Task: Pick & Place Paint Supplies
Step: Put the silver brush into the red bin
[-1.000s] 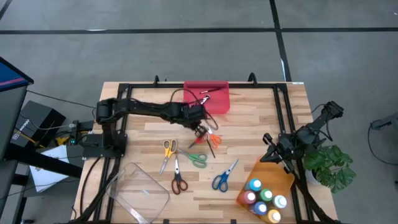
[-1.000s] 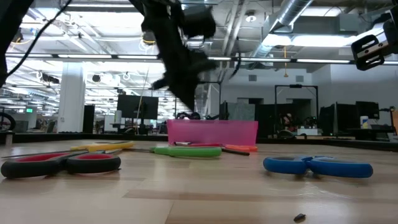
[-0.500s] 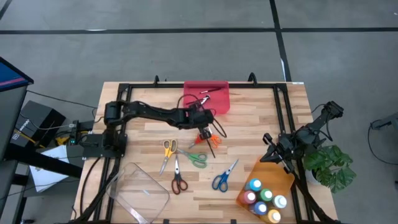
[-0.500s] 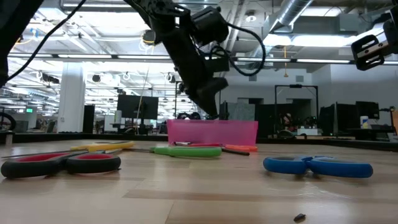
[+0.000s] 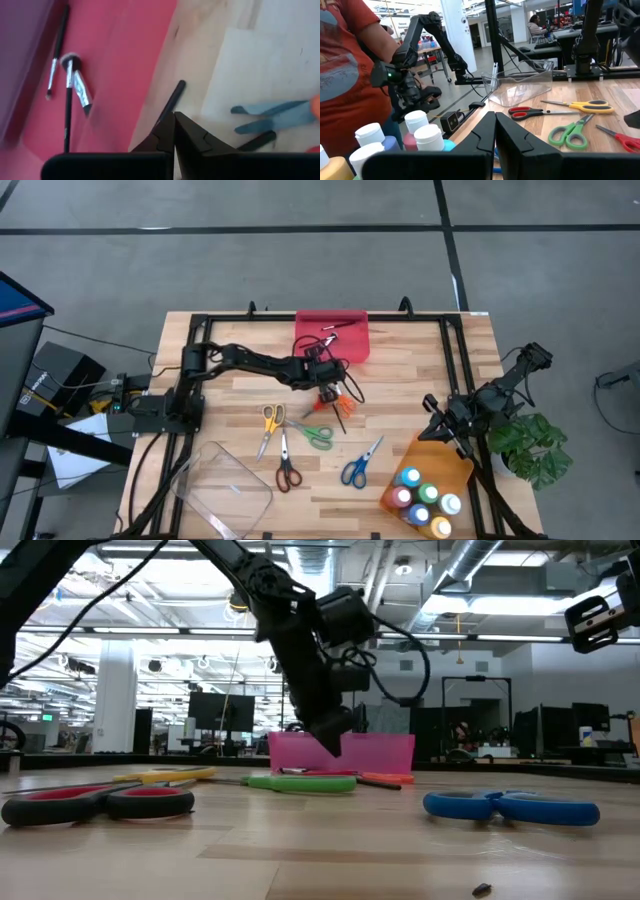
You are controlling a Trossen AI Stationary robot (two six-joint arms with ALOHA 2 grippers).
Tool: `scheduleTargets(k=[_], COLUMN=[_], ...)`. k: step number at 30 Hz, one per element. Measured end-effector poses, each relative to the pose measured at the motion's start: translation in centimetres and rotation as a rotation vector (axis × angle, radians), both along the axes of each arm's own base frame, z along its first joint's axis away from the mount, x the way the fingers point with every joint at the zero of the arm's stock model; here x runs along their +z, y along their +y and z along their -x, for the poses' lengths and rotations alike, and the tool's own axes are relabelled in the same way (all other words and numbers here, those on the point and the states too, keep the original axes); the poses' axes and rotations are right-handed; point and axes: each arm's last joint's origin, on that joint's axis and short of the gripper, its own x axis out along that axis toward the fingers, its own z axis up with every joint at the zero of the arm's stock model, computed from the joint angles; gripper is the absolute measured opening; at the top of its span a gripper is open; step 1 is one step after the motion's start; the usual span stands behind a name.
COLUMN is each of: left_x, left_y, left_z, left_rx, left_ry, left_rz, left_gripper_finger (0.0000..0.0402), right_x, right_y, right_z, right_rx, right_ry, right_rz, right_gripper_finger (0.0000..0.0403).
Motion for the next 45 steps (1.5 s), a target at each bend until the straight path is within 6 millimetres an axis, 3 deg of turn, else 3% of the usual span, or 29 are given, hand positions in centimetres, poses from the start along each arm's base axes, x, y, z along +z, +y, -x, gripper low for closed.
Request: scheduleTargets(k=[8,23,29,36,45], left_x=[-2.0,-2.0,-3.1,-3.3,-2.6], left_y=[0.4,1.9,2.1,0.7,-2.5], left_z=[0.0,0.2,-0.1,-0.1,0.7], left_rx=[0.023,0.067,0.054,0.011,-0.034], left_ry=[0.070,0.073,0.074,0.104,0.168], left_rz=[-0.061,-0.103,-0.068,-0.048,0.068], left_gripper_finger=[0.0000,0.0000,0.0000,0.0000,0.0000], right_x=[0.0,0.0,0.0,0.0,0.0], right_y=[0.0,0.0,0.0,0.0,0.0], right_z=[0.0,0.0,0.0,0.0,0.0], right_rx=[0.000,0.000,0.000,0.000,0.000], right_ry=[0.000,0.000,0.000,0.000,0.000], right_rz=[0.000,0.000,0.000,0.000,0.000], right_gripper_finger=[0.0008,0.0009,0.0009,0.0009,0.0008])
